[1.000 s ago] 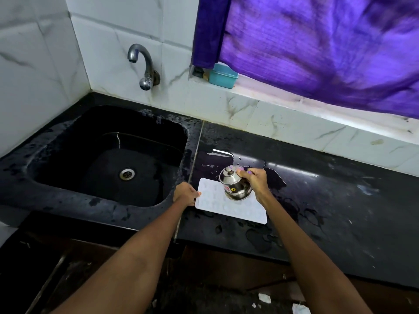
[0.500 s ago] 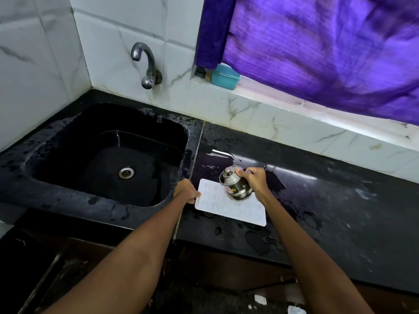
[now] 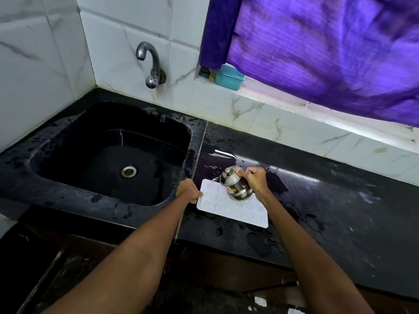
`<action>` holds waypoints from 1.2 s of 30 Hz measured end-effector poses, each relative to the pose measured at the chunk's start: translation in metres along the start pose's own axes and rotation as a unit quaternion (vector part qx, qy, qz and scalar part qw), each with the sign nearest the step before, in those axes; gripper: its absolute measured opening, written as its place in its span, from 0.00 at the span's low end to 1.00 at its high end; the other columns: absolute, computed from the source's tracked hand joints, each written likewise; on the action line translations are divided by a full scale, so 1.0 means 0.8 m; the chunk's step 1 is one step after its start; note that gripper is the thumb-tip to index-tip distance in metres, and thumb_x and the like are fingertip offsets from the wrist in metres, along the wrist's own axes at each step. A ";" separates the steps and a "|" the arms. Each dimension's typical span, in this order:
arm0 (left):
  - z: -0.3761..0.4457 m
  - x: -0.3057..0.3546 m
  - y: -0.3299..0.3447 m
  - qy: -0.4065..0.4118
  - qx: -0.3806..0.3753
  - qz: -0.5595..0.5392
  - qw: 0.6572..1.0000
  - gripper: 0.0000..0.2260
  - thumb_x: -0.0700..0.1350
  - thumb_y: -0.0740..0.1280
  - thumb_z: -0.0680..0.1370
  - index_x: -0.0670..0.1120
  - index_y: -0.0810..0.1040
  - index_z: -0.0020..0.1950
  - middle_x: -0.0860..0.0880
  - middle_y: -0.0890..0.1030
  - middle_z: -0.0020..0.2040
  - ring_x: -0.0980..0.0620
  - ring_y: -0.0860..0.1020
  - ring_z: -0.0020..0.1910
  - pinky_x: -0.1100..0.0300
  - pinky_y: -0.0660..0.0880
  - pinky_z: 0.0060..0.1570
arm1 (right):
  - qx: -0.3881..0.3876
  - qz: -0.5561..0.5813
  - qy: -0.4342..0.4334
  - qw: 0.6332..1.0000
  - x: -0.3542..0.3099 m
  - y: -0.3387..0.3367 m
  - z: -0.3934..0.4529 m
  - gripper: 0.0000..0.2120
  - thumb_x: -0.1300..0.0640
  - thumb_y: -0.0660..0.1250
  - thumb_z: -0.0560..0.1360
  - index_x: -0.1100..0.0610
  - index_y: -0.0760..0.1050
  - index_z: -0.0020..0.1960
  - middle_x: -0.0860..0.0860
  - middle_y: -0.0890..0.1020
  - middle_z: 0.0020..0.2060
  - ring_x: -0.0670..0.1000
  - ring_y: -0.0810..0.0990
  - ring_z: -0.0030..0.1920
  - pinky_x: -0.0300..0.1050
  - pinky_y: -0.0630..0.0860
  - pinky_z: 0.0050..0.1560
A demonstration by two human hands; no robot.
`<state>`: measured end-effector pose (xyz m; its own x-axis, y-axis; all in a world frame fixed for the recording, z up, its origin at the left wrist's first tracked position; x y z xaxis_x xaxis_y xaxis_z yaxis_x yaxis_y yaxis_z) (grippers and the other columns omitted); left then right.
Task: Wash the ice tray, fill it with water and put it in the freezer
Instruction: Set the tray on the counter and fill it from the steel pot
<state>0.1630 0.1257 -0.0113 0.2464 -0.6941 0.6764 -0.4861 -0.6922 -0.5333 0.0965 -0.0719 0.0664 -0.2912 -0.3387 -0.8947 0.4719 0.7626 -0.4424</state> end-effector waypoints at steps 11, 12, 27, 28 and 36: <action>0.003 0.000 -0.001 -0.001 -0.003 0.007 1.000 0.10 0.43 0.75 0.71 0.39 0.77 0.40 0.40 0.85 0.47 0.52 0.77 0.24 0.57 0.81 0.35 | 0.020 0.064 0.023 0.997 0.013 -0.004 -0.003 0.25 0.66 0.70 0.69 0.54 0.57 0.24 0.42 0.59 0.17 0.44 0.58 0.23 0.41 0.58 0.29; 0.003 0.000 -0.001 -0.005 -0.004 0.009 1.000 0.11 0.43 0.75 0.70 0.40 0.75 0.37 0.41 0.85 0.47 0.51 0.77 0.24 0.57 0.81 0.36 | 0.024 0.073 0.028 0.997 0.014 -0.005 -0.004 0.25 0.66 0.70 0.69 0.54 0.57 0.24 0.42 0.59 0.18 0.44 0.58 0.24 0.40 0.58 0.29; 0.001 0.005 0.001 0.000 0.007 0.019 1.000 0.11 0.42 0.74 0.70 0.42 0.73 0.34 0.42 0.85 0.46 0.46 0.82 0.34 0.54 0.83 0.44 | 0.033 0.196 0.070 0.978 0.009 -0.037 -0.007 0.23 0.64 0.70 0.70 0.54 0.60 0.25 0.42 0.63 0.17 0.42 0.60 0.20 0.35 0.59 0.24; 0.000 0.005 0.001 0.000 0.006 0.020 1.000 0.10 0.41 0.73 0.70 0.41 0.74 0.35 0.42 0.85 0.46 0.46 0.82 0.34 0.54 0.83 0.43 | 0.032 0.192 0.071 0.978 0.011 -0.038 -0.008 0.23 0.64 0.70 0.70 0.53 0.60 0.24 0.42 0.64 0.17 0.42 0.61 0.20 0.36 0.60 0.24; -0.008 0.006 0.001 0.002 0.009 0.022 1.000 0.11 0.43 0.75 0.70 0.37 0.79 0.46 0.41 0.84 0.49 0.43 0.85 0.42 0.51 0.83 0.42 | 0.045 0.149 0.063 0.986 0.025 -0.037 -0.014 0.23 0.67 0.69 0.70 0.55 0.59 0.25 0.41 0.64 0.16 0.40 0.62 0.20 0.33 0.61 0.24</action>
<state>0.1583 0.1230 -0.0056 0.2222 -0.7238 0.6533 -0.4811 -0.6642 -0.5722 0.0674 -0.0954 0.0623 -0.2271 -0.0302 -0.9734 0.6224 0.7642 -0.1690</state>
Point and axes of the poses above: each hand's wrist, its own z-axis towards the middle knuckle, its own y-axis out of the palm, x = y × z, the point moved 3 cm from there along z, towards the middle knuckle
